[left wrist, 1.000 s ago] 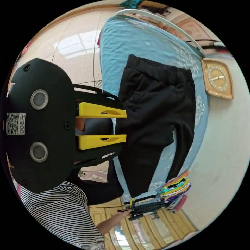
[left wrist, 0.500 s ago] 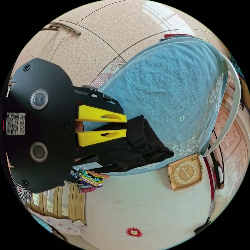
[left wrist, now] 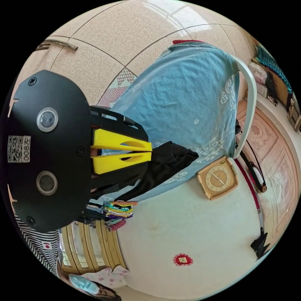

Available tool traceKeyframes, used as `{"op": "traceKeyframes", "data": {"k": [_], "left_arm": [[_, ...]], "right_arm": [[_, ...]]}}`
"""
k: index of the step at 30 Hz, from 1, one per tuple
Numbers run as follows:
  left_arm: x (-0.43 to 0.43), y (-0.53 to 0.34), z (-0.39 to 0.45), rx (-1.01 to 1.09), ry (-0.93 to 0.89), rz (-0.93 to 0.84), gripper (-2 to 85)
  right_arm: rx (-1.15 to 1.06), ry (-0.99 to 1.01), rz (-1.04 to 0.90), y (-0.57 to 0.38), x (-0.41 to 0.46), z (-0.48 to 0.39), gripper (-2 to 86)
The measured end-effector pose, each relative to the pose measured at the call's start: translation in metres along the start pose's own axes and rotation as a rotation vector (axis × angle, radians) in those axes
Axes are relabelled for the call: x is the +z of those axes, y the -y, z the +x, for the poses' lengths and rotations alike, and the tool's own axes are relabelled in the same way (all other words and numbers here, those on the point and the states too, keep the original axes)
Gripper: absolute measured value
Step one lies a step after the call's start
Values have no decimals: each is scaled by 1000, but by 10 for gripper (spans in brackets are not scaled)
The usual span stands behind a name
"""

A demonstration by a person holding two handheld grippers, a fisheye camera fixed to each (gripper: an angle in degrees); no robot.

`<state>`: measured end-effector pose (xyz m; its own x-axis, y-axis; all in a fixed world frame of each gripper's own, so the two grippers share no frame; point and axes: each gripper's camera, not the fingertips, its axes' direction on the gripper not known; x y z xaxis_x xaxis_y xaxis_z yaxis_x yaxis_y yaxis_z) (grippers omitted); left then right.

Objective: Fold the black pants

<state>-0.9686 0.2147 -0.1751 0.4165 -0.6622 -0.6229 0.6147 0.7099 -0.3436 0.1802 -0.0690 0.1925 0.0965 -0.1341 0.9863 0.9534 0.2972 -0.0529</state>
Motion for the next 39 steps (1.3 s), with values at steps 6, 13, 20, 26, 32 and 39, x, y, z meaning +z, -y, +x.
{"op": "traceKeyframes", "data": {"k": [6, 13, 20, 26, 32, 39], "left_arm": [[20, -9, 10, -32, 124, 24, 36], [82, -5, 113, 348, 105, -106, 71], [234, -6, 258, 806, 67, -336, 87], [330, -9, 328, 1068, 292, -390, 87], [385, -10, 353, 1140, 406, -406, 63], [406, 8, 380, 1106, 283, -473, 25]], "right_arm": [[83, 143, -39, -5, 21, 21, 33], [419, 297, 186, -71, -20, 128, 48], [972, 178, 336, -172, -36, 323, 96], [1236, 66, 356, -211, -43, 428, 94], [1408, 150, 369, -230, -13, 483, 84], [1344, 166, 369, -236, -19, 491, 33]]}}
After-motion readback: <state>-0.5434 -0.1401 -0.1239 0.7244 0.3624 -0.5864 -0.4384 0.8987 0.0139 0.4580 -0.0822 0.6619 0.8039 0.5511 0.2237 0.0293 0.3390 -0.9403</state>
